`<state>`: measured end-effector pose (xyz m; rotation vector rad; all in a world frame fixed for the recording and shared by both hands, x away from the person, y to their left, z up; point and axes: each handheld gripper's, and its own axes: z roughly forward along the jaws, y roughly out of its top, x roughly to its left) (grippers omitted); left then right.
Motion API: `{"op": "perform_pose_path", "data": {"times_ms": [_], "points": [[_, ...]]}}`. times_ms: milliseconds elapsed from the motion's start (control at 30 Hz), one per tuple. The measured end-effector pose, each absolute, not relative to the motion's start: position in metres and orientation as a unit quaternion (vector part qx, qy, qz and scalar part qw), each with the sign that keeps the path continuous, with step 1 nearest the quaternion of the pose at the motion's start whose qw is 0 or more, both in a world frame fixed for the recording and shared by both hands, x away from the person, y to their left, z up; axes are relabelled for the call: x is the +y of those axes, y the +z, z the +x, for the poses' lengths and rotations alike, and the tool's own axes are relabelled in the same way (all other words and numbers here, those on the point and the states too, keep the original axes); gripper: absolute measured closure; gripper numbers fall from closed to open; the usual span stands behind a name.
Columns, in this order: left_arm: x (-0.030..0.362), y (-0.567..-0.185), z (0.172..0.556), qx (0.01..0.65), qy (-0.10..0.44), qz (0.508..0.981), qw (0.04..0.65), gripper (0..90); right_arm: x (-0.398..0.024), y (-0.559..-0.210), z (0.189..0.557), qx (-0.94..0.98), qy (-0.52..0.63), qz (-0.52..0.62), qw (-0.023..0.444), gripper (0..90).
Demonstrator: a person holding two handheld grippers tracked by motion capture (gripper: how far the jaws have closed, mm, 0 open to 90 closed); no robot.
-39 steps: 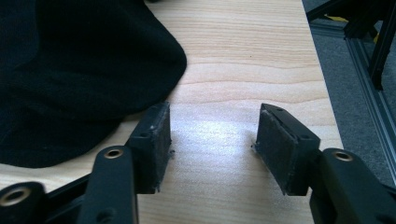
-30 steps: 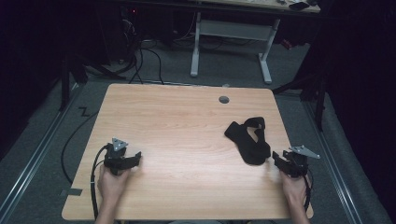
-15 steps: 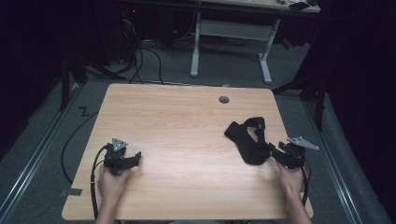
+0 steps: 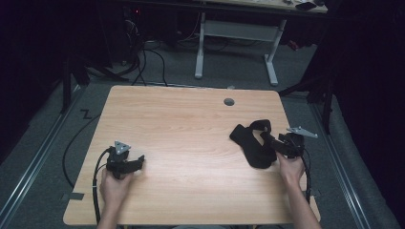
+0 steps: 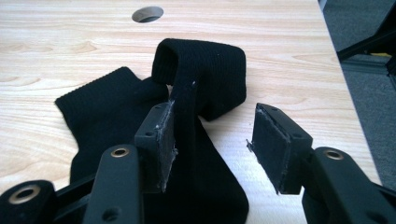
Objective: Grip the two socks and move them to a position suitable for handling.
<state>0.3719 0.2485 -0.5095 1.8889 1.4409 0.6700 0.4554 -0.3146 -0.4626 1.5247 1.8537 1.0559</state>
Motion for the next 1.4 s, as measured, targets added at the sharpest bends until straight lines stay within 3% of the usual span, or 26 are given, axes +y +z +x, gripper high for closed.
{"op": "perform_pose_path", "data": {"times_ms": [267,400,800,1200,1400], "points": [[0.249,-0.509,0.372,0.551,0.256,0.722,0.33,26.1,-0.312,-0.488,0.478,0.688,0.372,0.589,0.205,44.8],[0.249,-0.509,0.372,0.551,0.256,0.722,0.33,26.1,-0.31,-0.498,0.483,0.692,0.357,0.594,0.202,46.6],[0.249,-0.509,0.372,0.551,0.256,0.722,0.331,26.1,-0.31,-0.499,0.484,0.704,0.344,0.583,0.218,84.3],[0.249,-0.509,0.372,0.551,0.256,0.722,0.331,26.1,-0.308,-0.468,0.464,0.705,0.381,0.54,0.257,86.3],[0.249,-0.509,0.372,0.551,0.256,0.722,0.331,26.1,-0.309,-0.447,0.458,0.705,0.394,0.535,0.248,86.4]]}}
